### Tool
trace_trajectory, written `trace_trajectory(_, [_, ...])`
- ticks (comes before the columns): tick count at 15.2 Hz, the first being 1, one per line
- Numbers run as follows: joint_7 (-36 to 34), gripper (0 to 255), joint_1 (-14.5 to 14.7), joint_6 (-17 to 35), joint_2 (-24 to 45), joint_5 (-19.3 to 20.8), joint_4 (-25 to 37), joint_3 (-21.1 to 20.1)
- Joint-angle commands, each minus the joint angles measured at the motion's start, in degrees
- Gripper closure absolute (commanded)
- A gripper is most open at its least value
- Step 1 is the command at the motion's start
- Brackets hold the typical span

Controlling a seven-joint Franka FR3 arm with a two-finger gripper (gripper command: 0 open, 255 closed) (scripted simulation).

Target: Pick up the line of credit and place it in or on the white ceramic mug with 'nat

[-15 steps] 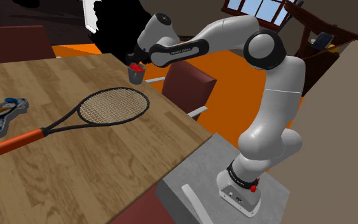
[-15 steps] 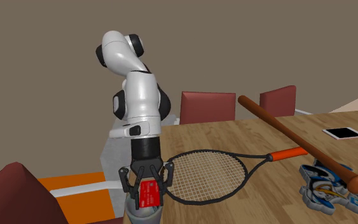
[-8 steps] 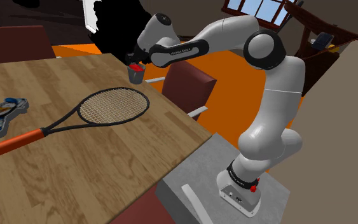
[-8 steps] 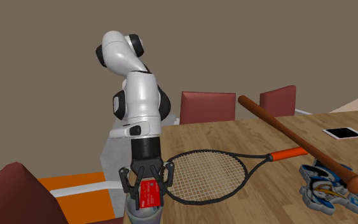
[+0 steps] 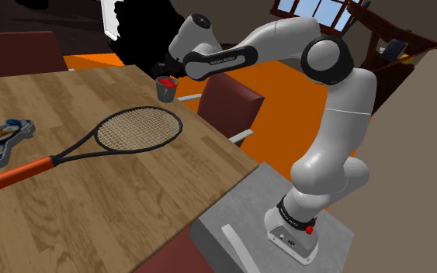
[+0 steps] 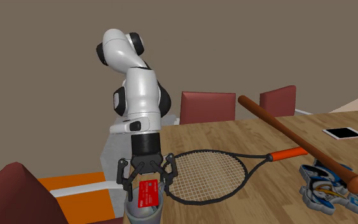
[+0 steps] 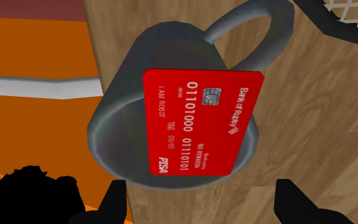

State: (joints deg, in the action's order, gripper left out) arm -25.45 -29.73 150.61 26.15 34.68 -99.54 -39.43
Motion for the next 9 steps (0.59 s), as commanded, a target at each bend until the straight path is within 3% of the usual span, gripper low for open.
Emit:
trace_trajectory(1, [1.7,0,-2.9,-0.5,-3.8,-3.0,-2.8,-2.4])
trace_trajectory(2, [2.6,0,-4.1,-0.8,-5.4,-4.5,-3.7,-3.5])
trace_trajectory(9, [2.6,0,-4.0,-0.8,-5.4,-4.5,-3.7,-3.5])
